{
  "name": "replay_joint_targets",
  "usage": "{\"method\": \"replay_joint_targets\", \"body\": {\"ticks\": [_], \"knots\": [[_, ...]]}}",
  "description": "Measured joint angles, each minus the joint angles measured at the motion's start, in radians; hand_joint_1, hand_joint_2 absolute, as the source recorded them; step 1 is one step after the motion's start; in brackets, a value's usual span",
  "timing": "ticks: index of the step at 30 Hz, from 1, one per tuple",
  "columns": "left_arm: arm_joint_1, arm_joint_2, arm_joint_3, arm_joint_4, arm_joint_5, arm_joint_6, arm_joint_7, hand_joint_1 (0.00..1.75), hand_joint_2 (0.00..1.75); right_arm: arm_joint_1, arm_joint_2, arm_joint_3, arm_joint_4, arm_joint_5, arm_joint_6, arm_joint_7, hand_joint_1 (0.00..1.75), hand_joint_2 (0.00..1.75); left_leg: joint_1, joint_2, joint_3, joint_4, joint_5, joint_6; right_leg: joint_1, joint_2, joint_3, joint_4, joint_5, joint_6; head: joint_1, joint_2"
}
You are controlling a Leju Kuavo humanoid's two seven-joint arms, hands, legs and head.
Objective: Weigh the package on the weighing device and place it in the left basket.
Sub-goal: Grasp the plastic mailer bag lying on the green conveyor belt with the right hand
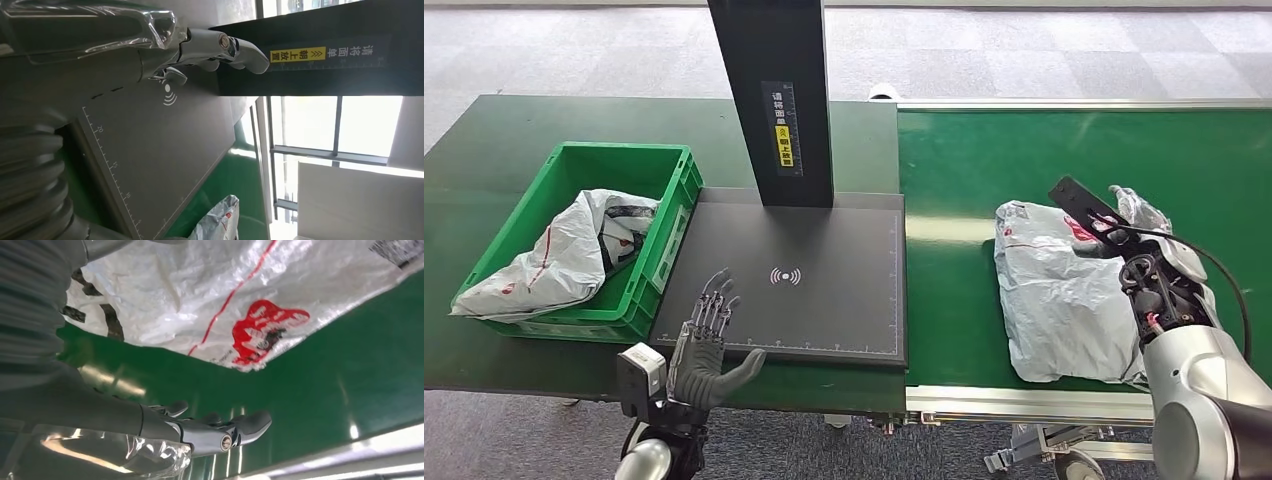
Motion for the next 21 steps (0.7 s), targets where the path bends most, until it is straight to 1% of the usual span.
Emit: {"method": "replay_joint_targets", "body": {"ticks": [2, 4, 7, 9, 13, 18, 21], "knots": [[-0.009, 0.001, -0.008, 0.009, 0.004, -0.001, 0.001, 0.0, 1.75, -0.001, -0.004, 0.001, 0.011, -0.01, 0.083, 0.025, 0.0, 1.75, 0.0, 0.0, 0.0, 0.0, 0.0, 0.0, 0.0, 0.0, 0.0, 0.0, 0.0, 0.0, 0.0, 0.0], [-0.026, 0.0, -0.018, 0.026, 0.006, -0.005, 0.004, 0.0, 1.75, 0.006, -0.01, 0.001, 0.02, -0.011, 0.193, 0.037, 0.0, 1.75, 0.0, 0.0, 0.0, 0.0, 0.0, 0.0, 0.0, 0.0, 0.0, 0.0, 0.0, 0.0, 0.0, 0.0], [-0.06, -0.007, -0.034, 0.071, 0.006, -0.01, 0.01, 0.0, 1.75, 0.029, -0.022, 0.006, 0.034, 0.004, 0.366, 0.02, 0.0, 1.75, 0.0, -0.001, 0.0, 0.0, 0.0, 0.0, 0.0, 0.0, 0.0, 0.0, 0.0, 0.0, 0.0, 0.0], [-0.085, -0.014, -0.044, 0.105, 0.006, -0.012, 0.012, 0.0, 1.75, 0.048, -0.027, 0.009, 0.041, 0.001, 0.436, -0.006, 0.0, 1.75, 0.0, 0.0, 0.0, 0.0, 0.0, 0.0, 0.0, 0.0, 0.0, 0.0, 0.0, 0.0, 0.0, 0.0], [-0.114, -0.025, -0.058, 0.151, 0.006, -0.01, 0.017, 0.0, 1.75, 0.073, -0.042, 0.014, 0.051, 0.004, 0.503, -0.056, 0.0, 1.75, 0.0, 0.0, 0.0, 0.0, 0.0, 0.0, 0.0, 0.0, 0.0, 0.0, 0.0, 0.0, 0.0, 0.0], [-0.118, -0.029, -0.065, 0.165, 0.006, -0.003, 0.03, 0.0, 1.75, 0.089, -0.062, 0.038, 0.051, 0.021, 0.51, -0.11, 0.0, 1.75, 0.0, 0.0, 0.0, 0.0, 0.0, 0.0, 0.0, 0.0, 0.0, 0.0, 0.0, 0.0, 0.0, 0.0], [-0.12, -0.034, -0.067, 0.166, 0.005, -0.002, 0.04, 0.0, 1.75, 0.101, -0.067, 0.054, 0.051, 0.026, 0.517, -0.147, 1.3, 1.75, 0.0, 0.0, 0.0, 0.0, 0.0, 0.0, 0.0, 0.0, 0.0, 0.0, 0.0, 0.0, 0.0, 0.0]]}}
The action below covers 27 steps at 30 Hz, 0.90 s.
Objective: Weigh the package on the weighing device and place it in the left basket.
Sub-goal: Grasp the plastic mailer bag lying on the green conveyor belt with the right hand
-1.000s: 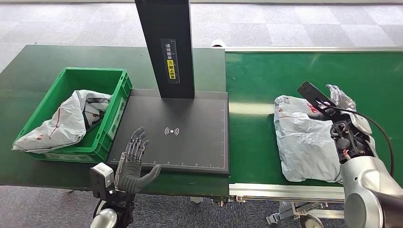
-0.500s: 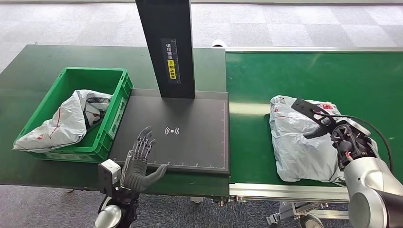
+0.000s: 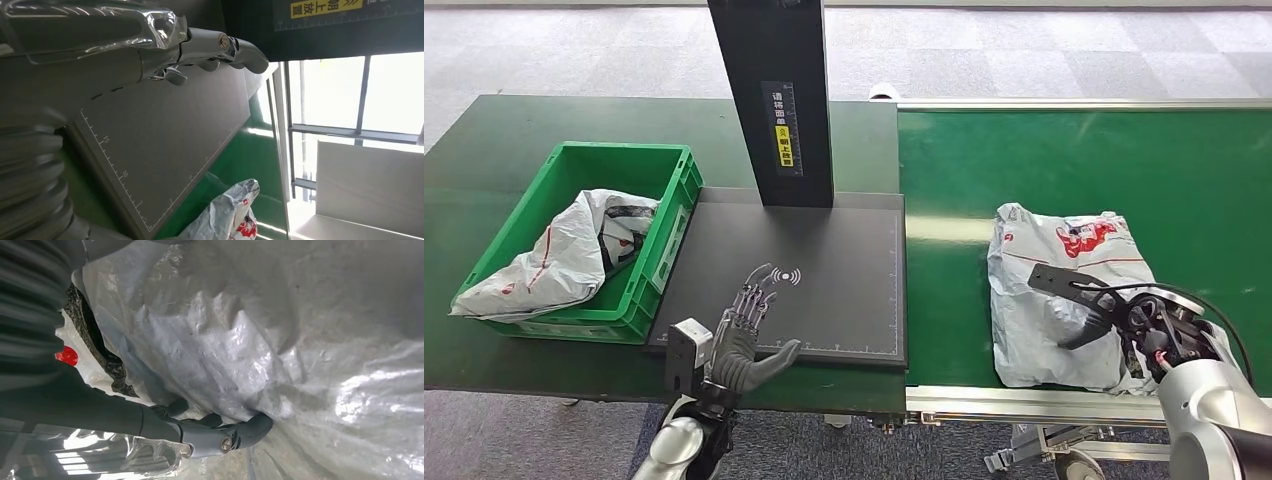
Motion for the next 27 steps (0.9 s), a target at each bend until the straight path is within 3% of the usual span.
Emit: {"method": "replay_joint_targets", "body": {"ticks": [1, 11, 20, 27], "knots": [[-0.001, -0.001, 0.0, 0.0, -0.001, 0.001, 0.002, 0.0, 1.75, 0.003, -0.001, 0.005, 0.0, -0.001, 0.008, -0.014, 1.74, 1.75, 0.0, 0.0, 0.0, 0.0, 0.0, 0.0, 0.0, 0.0, 0.0, 0.0, 0.0, 0.0, 0.0, 0.0], [-0.014, -0.003, 0.005, 0.001, -0.002, 0.007, 0.005, 0.0, 1.75, 0.01, -0.015, 0.044, 0.0, -0.023, 0.083, -0.141, 1.75, 1.75, 0.0, 0.0, 0.0, 0.0, 0.0, 0.0, 0.0, 0.0, 0.001, 0.0, 0.0, 0.0, 0.0, 0.0], [-0.01, 0.0, 0.03, -0.038, -0.011, 0.022, 0.005, 0.0, 1.75, 0.005, 0.008, 0.1, -0.004, -0.016, 0.086, -0.244, 1.75, 1.75, 0.0, 0.0, 0.0, 0.0, 0.0, 0.0, 0.0, 0.0, 0.001, 0.0, 0.0, 0.0, 0.0, 0.0], [-0.005, 0.004, 0.048, -0.07, -0.013, 0.027, 0.004, 0.0, 1.75, 0.001, 0.029, 0.131, -0.012, -0.023, 0.062, -0.268, 1.75, 1.75, 0.0, 0.0, 0.0, 0.0, 0.0, 0.0, 0.0, 0.0, 0.001, 0.0, 0.0, 0.0, 0.0, 0.0]]}}
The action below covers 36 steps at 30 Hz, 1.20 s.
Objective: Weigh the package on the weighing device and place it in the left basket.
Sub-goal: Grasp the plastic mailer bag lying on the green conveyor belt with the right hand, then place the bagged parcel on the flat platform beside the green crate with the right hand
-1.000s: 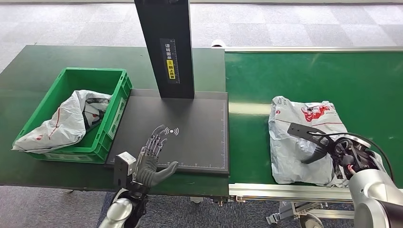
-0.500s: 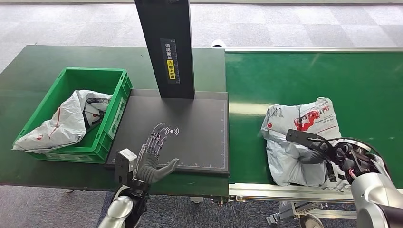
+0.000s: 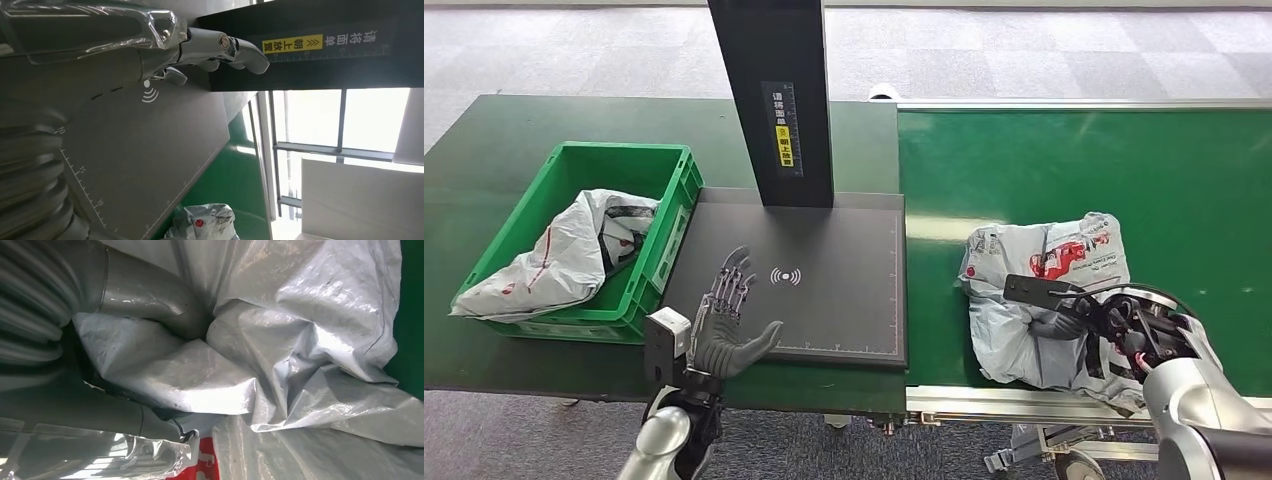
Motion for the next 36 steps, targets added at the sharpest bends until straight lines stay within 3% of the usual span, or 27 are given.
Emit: {"method": "replay_joint_targets", "body": {"ticks": [5, 10, 13, 17, 21, 26, 29, 36], "knots": [[0.064, 0.003, 0.032, -0.081, -0.023, 0.059, -0.032, 0.0, 1.75, -0.005, 0.037, 0.01, -0.03, -0.1, -0.235, -0.049, 1.75, 1.75, 0.0, 0.002, 0.0, 0.0, 0.0, 0.0, 0.0, 0.001, -0.001, 0.0, 0.0, 0.0, 0.0, 0.0], [0.146, 0.002, 0.089, -0.197, -0.053, 0.244, -0.15, 0.0, 1.75, -0.004, 0.086, 0.014, -0.115, -0.282, -0.434, -0.201, 1.75, 1.75, 0.001, 0.001, -0.001, 0.0, 0.0, 0.0, 0.001, 0.001, -0.002, 0.0, 0.0, 0.0, 0.0, 0.0], [0.168, 0.0, 0.112, -0.242, -0.039, 0.323, -0.215, 0.0, 1.75, 0.035, 0.112, 0.027, -0.223, -0.381, -0.586, -0.279, 1.75, 1.75, 0.001, 0.0, -0.001, 0.0, 0.0, 0.0, 0.001, 0.0, -0.002, 0.0, -0.001, 0.0, 0.0, 0.0], [0.183, -0.003, 0.124, -0.313, -0.043, 0.424, -0.25, 0.0, 1.75, 0.145, 0.131, 0.058, -0.46, -0.473, -0.758, -0.303, 1.75, 1.75, 0.001, 0.0, -0.001, 0.0, 0.0, 0.0, 0.001, 0.0, -0.001, 0.0, -0.001, 0.0, 0.001, 0.0], [0.184, -0.007, 0.126, -0.376, -0.049, 0.472, -0.254, 0.0, 1.75, 0.246, 0.142, 0.108, -0.7, -0.488, -0.787, -0.307, 1.75, 1.75, 0.001, 0.001, -0.001, 0.0, -0.001, -0.001, 0.001, 0.0, -0.001, 0.0, -0.001, 0.0, 0.0, 0.0], [0.182, -0.008, 0.125, -0.394, -0.046, 0.474, -0.254, 0.0, 1.75, 0.27, 0.148, 0.141, -0.77, -0.47, -0.772, -0.307, 1.75, 1.75, 0.001, 0.001, 0.0, 0.0, -0.001, -0.001, 0.001, 0.0, -0.001, 0.0, -0.001, 0.0, 0.0, 0.0], [0.163, -0.013, 0.117, -0.43, -0.037, 0.479, -0.254, 0.0, 1.75, 0.301, 0.174, 0.301, -0.87, -0.347, -0.698, -0.284, 1.75, 1.75, 0.001, 0.001, 0.001, -0.001, 0.0, -0.001, 0.001, 0.0, -0.001, 0.0, -0.001, 0.0, 0.0, 0.0], [0.134, -0.017, 0.105, -0.435, -0.035, 0.487, -0.254, 0.0, 1.75, 0.228, 0.23, 0.527, -0.743, -0.178, -0.574, -0.14, 1.75, 1.75, 0.001, 0.001, 0.001, -0.001, 0.0, -0.001, 0.001, 0.0, 0.0, 0.0, -0.001, 0.0, 0.001, 0.0]]}}
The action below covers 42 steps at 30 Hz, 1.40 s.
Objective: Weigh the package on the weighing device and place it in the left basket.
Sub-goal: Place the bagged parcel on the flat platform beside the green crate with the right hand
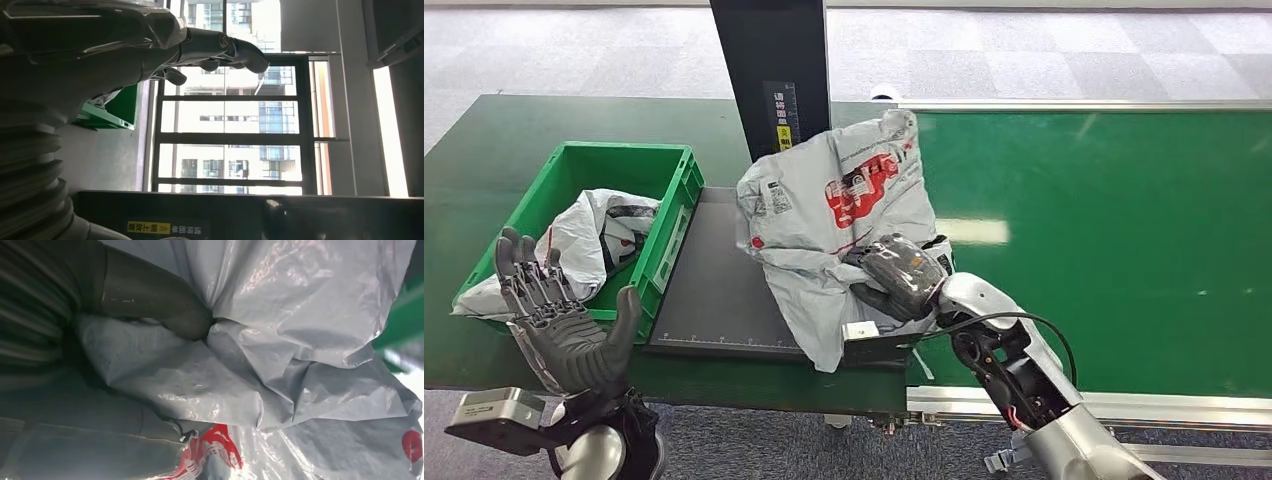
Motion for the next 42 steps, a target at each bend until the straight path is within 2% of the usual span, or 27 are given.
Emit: {"method": "replay_joint_targets", "body": {"ticks": [4, 11, 13, 15, 18, 20, 29, 31, 34, 39, 42], "knots": [[-0.015, -0.006, -0.007, 0.015, 0.001, -0.007, 0.0, 0.0, 1.75, -0.055, 0.03, 0.083, 0.115, 0.011, 0.027, 0.006, 1.75, 1.75, 0.0, 0.0, 0.0, 0.0, 0.0, 0.0, 0.0, 0.0, 0.0, 0.0, 0.0, 0.0, 0.0, 0.0], [-0.043, -0.017, -0.015, 0.056, 0.001, -0.011, 0.0, 0.0, 1.75, -0.104, 0.069, 0.182, 0.229, 0.032, 0.01, 0.02, 1.71, 1.75, 0.0, 0.0, 0.0, 0.0, 0.0, 0.0, 0.0, 0.0, -0.001, 0.0, 0.0, 0.0, 0.0, 0.0], [-0.049, -0.018, -0.02, 0.065, 0.003, -0.01, 0.0, 0.0, 1.75, -0.114, 0.077, 0.207, 0.248, 0.038, -0.018, 0.021, 0.84, 1.75, 0.0, 0.0, 0.0, 0.0, 0.0, 0.0, 0.0, 0.0, -0.001, 0.0, 0.0, 0.0, 0.0, 0.0], [-0.051, -0.019, -0.022, 0.072, 0.009, -0.011, 0.0, 0.0, 1.75, -0.12, 0.083, 0.226, 0.257, 0.041, -0.087, 0.015, 0.0, 1.75, 0.0, 0.0, 0.0, 0.0, 0.0, 0.0, 0.0, 0.0, -0.001, 0.0, 0.0, 0.0, 0.0, 0.0], [-0.051, -0.019, -0.026, 0.076, 0.017, -0.018, 0.0, 0.0, 1.75, -0.123, 0.085, 0.241, 0.257, 0.031, -0.239, -0.003, 0.0, 1.75, 0.0, 0.0, 0.0, 0.0, 0.0, 0.0, 0.0, 0.0, -0.001, 0.0, 0.0, 0.0, 0.0, 0.0], [-0.051, -0.019, -0.026, 0.077, 0.019, -0.026, 0.0, 0.0, 1.75, -0.122, 0.083, 0.244, 0.247, 0.016, -0.306, -0.008, 0.0, 1.75, 0.0, 0.0, 0.0, 0.0, 0.0, 0.0, 0.0, 0.0, -0.001, 0.0, 0.0, 0.0, 0.0, 0.0], [-0.052, -0.02, -0.027, 0.086, 0.018, -0.045, 0.0, 0.0, 1.75, -0.07, 0.068, 0.228, 0.163, 0.049, -0.444, 0.026, 0.0, 1.75, 0.0, 0.0, 0.0, 0.0, 0.0, 0.0, 0.0, 0.0, -0.001, 0.0, 0.0, 0.0, 0.0, 0.0], [-0.052, -0.02, -0.027, 0.089, 0.019, -0.049, 0.0, 0.0, 1.75, -0.047, 0.067, 0.212, 0.136, 0.018, -0.454, 0.014, 0.0, 1.75, 0.0, 0.0, 0.0, 0.0, 0.0, 0.0, 0.0, 0.0, -0.001, 0.0, 0.0, 0.0, 0.0, 0.0], [-0.054, -0.02, -0.027, 0.096, 0.021, -0.053, 0.0, 0.0, 1.75, -0.011, 0.067, 0.17, 0.09, -0.12, -0.413, -0.019, 0.0, 1.75, 0.0, 0.0, 0.0, 0.0, 0.0, 0.0, 0.0, 0.0, -0.001, 0.0, 0.0, 0.0, 0.0, 0.0], [-0.055, -0.017, -0.029, 0.11, 0.031, -0.059, 0.0, 0.0, 1.75, 0.08, 0.071, 0.009, 0.025, -0.476, -0.221, -0.055, 0.0, 1.75, 0.0, -0.001, 0.0, 0.0, 0.0, 0.0, 0.0, 0.0, -0.001, 0.0, 0.0, 0.0, 0.0, 0.0], [-0.055, -0.014, -0.033, 0.121, 0.038, -0.071, 0.0, 0.0, 1.75, 0.118, 0.072, -0.079, 0.01, -0.58, -0.161, -0.065, 0.0, 1.75, 0.0, 0.0, 0.0, 0.0, 0.0, 0.0, 0.0, 0.0, -0.001, 0.0, 0.0, 0.0, 0.0, 0.0]]}}
